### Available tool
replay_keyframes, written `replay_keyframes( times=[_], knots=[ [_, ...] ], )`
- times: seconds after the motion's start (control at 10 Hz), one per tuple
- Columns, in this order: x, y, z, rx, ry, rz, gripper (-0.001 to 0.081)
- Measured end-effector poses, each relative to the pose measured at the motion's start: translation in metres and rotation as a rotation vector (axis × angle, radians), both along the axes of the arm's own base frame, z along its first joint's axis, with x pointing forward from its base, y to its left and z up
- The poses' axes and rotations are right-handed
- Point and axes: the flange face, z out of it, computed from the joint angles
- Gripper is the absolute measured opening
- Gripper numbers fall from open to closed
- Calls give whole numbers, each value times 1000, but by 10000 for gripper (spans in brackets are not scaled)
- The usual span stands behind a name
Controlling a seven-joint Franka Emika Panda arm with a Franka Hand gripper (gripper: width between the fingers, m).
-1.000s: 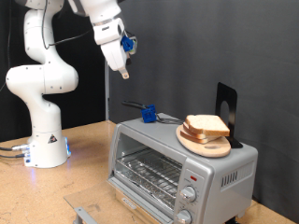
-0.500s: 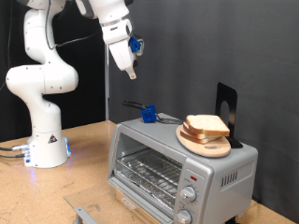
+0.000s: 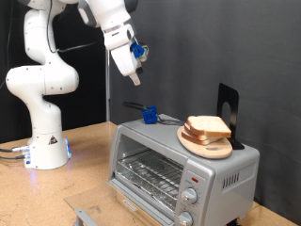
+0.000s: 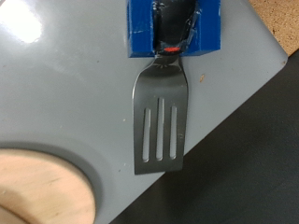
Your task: Make a piece of toast with the oven
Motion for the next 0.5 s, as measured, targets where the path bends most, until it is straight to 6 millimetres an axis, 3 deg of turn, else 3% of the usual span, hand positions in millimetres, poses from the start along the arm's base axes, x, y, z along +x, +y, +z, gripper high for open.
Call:
replay_keyframes(
  times=[0.5],
  knots=[
    [-13,16,-37,-28,2,-7,808]
  ],
)
